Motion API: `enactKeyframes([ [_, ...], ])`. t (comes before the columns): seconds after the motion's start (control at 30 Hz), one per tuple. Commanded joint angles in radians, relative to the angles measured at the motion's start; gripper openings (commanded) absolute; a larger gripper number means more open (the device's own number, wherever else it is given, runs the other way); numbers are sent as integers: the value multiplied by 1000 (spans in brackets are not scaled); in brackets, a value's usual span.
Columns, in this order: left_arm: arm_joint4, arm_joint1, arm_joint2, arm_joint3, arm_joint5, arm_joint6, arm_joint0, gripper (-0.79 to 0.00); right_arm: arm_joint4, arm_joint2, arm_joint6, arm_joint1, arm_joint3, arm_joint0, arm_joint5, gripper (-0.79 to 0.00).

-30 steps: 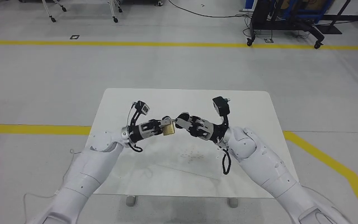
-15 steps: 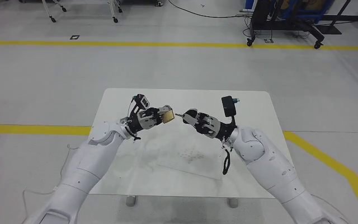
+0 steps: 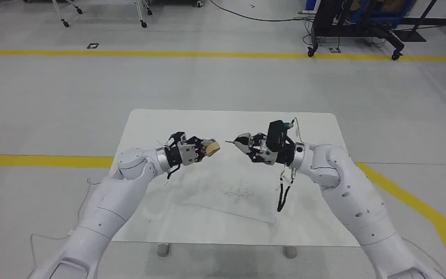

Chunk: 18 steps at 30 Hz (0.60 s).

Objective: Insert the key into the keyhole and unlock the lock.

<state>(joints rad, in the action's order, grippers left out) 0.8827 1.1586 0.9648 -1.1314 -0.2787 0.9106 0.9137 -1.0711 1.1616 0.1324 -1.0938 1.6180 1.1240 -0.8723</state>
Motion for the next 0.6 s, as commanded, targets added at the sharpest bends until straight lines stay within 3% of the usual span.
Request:
enactKeyframes([
  [0.0, 23, 8, -13, 9, -22, 10, -6, -785, -201, 12, -29, 7, 77, 36, 43, -785],
  [0.13, 40, 21, -31, 52, 1, 43, -24, -785, -451, 15, -50, 21, 195, 89, 85, -785],
  [0.43, 48, 25, -30, 65, 24, 52, -28, -785, -468, 20, -55, 22, 204, 98, 99, -785],
  [0.57, 49, 25, -20, 26, 30, 6, -7, -785, -624, -48, -24, 22, 256, 86, 95, -785],
])
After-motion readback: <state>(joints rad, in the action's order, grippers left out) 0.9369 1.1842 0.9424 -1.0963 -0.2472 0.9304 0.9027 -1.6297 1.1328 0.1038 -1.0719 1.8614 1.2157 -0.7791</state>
